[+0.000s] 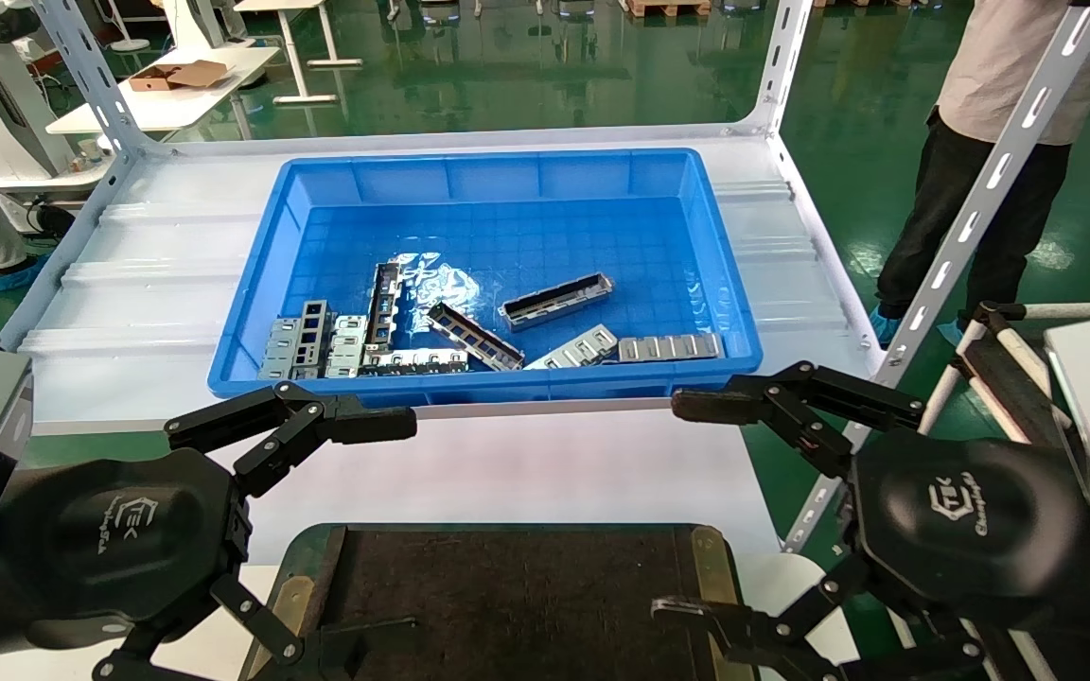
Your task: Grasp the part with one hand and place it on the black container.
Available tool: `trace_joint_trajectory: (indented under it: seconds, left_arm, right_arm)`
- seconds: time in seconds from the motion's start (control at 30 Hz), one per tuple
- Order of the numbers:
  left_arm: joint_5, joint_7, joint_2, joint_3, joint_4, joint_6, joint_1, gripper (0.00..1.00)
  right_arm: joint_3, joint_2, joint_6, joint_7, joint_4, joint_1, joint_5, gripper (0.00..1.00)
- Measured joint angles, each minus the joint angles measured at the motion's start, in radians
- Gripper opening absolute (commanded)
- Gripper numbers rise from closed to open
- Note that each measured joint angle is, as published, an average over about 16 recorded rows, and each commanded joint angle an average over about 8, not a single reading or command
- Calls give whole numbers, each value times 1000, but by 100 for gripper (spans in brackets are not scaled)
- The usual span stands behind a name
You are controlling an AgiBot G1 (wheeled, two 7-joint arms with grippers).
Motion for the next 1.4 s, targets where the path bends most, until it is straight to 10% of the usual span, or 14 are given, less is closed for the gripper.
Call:
trace_joint_trajectory:
  seconds: [1.4]
  left_arm:
    - [0, 0, 0, 0, 0, 0, 0, 100]
  right_arm:
    - [0, 0, 0, 0, 0, 0, 0, 100]
